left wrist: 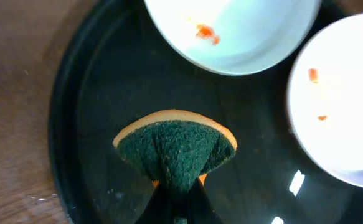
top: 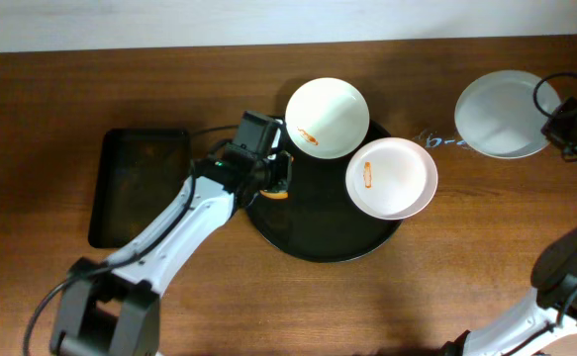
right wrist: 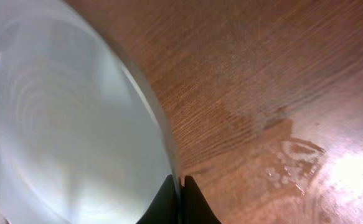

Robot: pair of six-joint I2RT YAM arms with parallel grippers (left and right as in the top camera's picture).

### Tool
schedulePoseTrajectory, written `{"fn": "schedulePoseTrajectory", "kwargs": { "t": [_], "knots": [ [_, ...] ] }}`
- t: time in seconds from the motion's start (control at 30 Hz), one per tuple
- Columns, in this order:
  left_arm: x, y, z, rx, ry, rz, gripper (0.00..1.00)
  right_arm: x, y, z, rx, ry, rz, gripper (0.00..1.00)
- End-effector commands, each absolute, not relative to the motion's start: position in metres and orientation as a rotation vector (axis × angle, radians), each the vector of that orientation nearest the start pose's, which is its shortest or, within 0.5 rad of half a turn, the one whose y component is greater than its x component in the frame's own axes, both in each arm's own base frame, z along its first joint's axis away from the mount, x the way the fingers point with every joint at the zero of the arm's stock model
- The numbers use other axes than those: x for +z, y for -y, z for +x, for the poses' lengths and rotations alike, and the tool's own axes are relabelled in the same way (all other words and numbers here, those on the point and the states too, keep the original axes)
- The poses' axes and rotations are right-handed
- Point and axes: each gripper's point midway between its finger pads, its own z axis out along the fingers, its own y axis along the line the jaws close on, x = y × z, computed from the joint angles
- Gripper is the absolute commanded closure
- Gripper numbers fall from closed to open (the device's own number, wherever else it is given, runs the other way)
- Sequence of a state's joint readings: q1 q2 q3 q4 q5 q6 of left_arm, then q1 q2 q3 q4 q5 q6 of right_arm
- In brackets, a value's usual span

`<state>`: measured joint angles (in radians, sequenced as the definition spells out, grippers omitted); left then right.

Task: Clean dirty plates on tray and stack at the side
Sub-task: 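Set the green plate on the table at right and release it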

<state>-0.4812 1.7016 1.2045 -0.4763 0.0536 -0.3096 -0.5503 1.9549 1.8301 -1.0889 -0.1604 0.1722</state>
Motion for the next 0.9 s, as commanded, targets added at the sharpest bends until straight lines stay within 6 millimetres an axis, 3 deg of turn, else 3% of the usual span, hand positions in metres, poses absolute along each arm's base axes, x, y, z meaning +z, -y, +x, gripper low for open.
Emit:
{"fn": "schedulePoseTrajectory", "kwargs": {
  "t": [0.0, 0.17, 0.3, 0.33, 0.37, 0.4, 0.47, 0.6, 0.7, 0.87],
  "knots": [
    [0.084, 0.218, 0.388, -0.390, -2.617, 0.197, 1.00, 0.130, 0.217, 0.417, 0.178, -2.627, 0.920, 0.95],
    [0.054, 0.240, 0.390, -0.396, -2.629, 0.252, 1.00, 0.100, 0.224, 0.427, 0.180, -2.650, 0.919, 0.93],
    [0.034, 0.252, 0.392, -0.390, -2.631, 0.278, 1.00, 0.095, 0.226, 0.430, 0.175, -2.653, 0.904, 0.88],
    [0.028, 0.251, 0.391, -0.376, -2.642, 0.278, 1.00, 0.095, 0.226, 0.431, 0.175, -2.652, 0.903, 0.80],
    [0.022, 0.249, 0.390, -0.364, -2.658, 0.278, 1.00, 0.095, 0.226, 0.431, 0.175, -2.651, 0.903, 0.62],
    [0.018, 0.248, 0.388, -0.357, -2.671, 0.279, 1.00, 0.095, 0.226, 0.431, 0.175, -2.650, 0.902, 0.53],
    [0.010, 0.244, 0.384, -0.331, -2.700, 0.279, 1.00, 0.097, 0.226, 0.432, 0.183, -2.644, 0.898, 0.47],
    [0.004, 0.236, 0.376, -0.287, -2.744, 0.295, 1.00, 0.130, 0.217, 0.438, 0.252, -2.605, 0.864, 0.32],
    [-0.003, 0.217, 0.366, -0.157, -2.799, 0.287, 1.00, 0.171, 0.213, 0.432, 0.244, -2.586, 0.853, 0.30],
    [-0.008, 0.204, 0.352, -0.078, -2.859, 0.335, 1.00, 0.203, 0.203, 0.416, 0.253, -2.607, 0.864, 0.30]
  ]
}}
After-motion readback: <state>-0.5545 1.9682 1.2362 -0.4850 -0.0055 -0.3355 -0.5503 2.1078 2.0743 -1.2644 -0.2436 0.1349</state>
